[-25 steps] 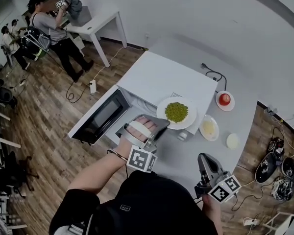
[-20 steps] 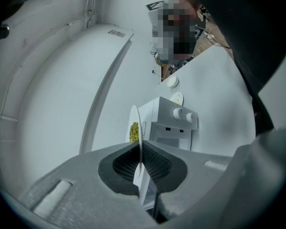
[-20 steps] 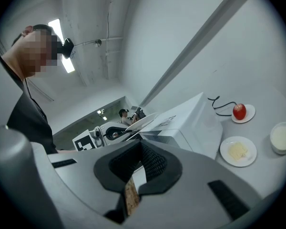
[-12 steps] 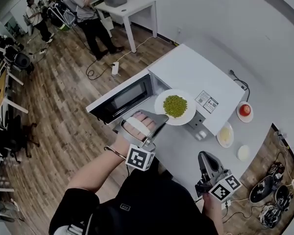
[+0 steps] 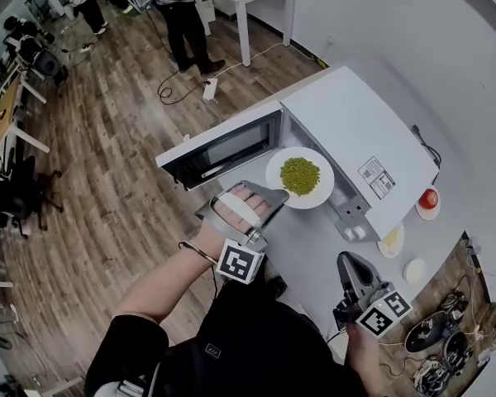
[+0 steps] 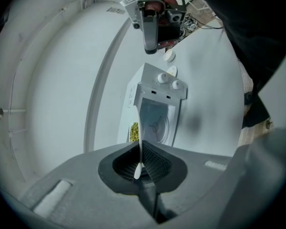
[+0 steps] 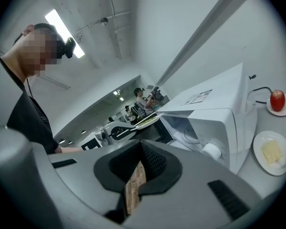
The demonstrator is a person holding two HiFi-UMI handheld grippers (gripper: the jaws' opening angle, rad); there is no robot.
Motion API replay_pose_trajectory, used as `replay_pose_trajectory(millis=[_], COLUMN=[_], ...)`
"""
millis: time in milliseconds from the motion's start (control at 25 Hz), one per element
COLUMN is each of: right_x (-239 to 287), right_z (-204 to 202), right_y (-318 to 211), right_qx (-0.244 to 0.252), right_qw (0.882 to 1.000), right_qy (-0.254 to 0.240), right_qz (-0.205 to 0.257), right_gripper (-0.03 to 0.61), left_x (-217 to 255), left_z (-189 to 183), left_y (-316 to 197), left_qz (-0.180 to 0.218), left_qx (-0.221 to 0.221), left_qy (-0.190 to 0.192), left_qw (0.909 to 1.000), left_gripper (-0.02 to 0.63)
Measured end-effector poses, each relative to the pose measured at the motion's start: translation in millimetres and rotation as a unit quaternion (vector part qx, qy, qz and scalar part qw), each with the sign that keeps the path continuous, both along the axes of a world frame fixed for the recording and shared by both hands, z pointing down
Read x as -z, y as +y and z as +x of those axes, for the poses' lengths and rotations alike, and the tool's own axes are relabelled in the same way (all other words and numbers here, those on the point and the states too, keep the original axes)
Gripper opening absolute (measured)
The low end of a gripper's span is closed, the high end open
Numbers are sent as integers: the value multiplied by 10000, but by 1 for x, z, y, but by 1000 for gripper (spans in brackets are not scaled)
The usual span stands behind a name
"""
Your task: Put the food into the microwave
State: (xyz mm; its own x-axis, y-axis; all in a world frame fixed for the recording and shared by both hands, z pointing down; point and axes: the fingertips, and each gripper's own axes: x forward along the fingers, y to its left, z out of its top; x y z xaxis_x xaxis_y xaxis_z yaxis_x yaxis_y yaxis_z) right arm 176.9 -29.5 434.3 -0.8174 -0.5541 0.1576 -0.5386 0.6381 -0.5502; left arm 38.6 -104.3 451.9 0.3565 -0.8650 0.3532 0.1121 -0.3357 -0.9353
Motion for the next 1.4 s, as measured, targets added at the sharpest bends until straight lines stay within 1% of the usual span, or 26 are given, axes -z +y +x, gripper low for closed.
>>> replay_pose_trajectory(millis=[240, 400, 520, 680, 760, 840, 1000, 1200, 1400], right_x=[-3, -9, -13, -13, -10, -5, -1, -2, -4], right_z=[-4, 2, 1, -4, -2, 1, 4, 8, 0], right_y=[2, -2, -10, -19, -26, -33, -42, -52, -59], right_qx=[95, -34, -84, -77, -157, -273, -443, -638, -668], right_qw=[9997, 9989, 9986, 9981, 9978, 9974, 9965, 9953, 9950], right_qy=[166, 418, 340, 387, 423, 459, 504, 483, 458], right_qz=[-123, -230, -397, -484, -494, -483, -502, -553, -589], right_gripper=[9, 9, 9, 9, 9, 9, 9, 9, 9], left_x=[-40, -58, -76, -103, -113, -121, -137, -153, -160], left_z=[2, 9, 14, 25, 34, 45, 55, 63, 69], left_y=[-18, -43, -69, -96, -105, -112, -122, -132, -138], left_qz=[-204, -46, -12, -133, -183, -205, -282, -445, -470], left_qx=[15, -134, -250, -391, -468, -591, -774, -833, -881], left_qy=[-108, -228, -278, -200, -108, -99, -238, -201, -215], left_qw=[9997, 9996, 9993, 9989, 9987, 9980, 9963, 9953, 9948], left_gripper=[18, 18, 18, 18, 18, 18, 18, 18, 18])
